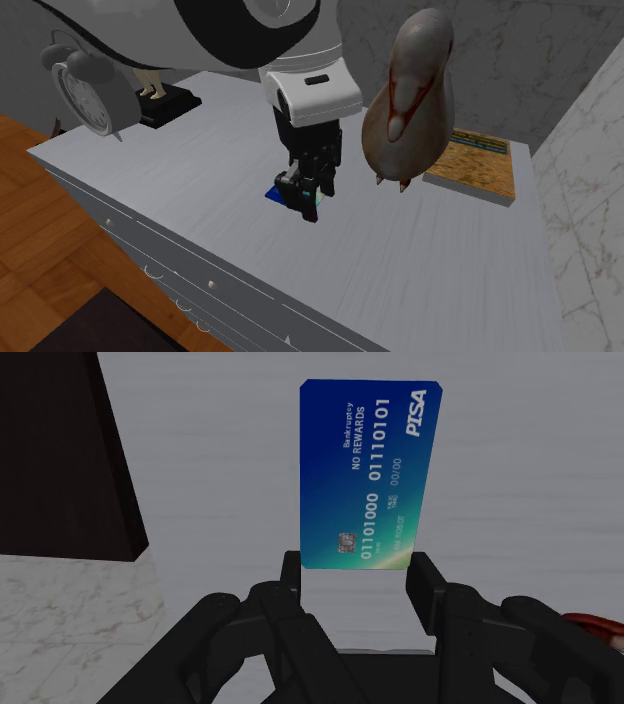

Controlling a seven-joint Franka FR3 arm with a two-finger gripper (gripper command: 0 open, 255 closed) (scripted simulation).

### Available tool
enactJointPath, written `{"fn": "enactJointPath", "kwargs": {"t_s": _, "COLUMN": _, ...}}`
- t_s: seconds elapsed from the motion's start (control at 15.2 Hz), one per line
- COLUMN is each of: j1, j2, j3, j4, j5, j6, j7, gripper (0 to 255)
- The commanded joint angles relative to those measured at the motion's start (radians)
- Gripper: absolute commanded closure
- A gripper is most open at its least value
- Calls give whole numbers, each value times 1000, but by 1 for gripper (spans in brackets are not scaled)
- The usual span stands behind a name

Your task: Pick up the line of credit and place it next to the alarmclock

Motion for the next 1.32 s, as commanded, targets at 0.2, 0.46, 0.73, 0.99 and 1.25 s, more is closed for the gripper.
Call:
{"fn": "enactJointPath", "kwargs": {"t_s": 0.2, "j1": 1, "j2": -36, "j3": -1, "j4": 34, "j5": 17, "j6": -67, "j7": -20, "gripper": 255}}
{"fn": "enactJointPath", "kwargs": {"t_s": 0.46, "j1": 2, "j2": -60, "j3": -2, "j4": 64, "j5": 28, "j6": -120, "j7": -33, "gripper": 255}}
{"fn": "enactJointPath", "kwargs": {"t_s": 0.73, "j1": 3, "j2": -80, "j3": -3, "j4": 98, "j5": 37, "j6": -173, "j7": -45, "gripper": 255}}
{"fn": "enactJointPath", "kwargs": {"t_s": 0.99, "j1": 4, "j2": -97, "j3": -5, "j4": 135, "j5": 44, "j6": -226, "j7": -55, "gripper": 255}}
{"fn": "enactJointPath", "kwargs": {"t_s": 1.25, "j1": 4, "j2": -110, "j3": -6, "j4": 176, "j5": 50, "j6": -279, "j7": -65, "gripper": 255}}
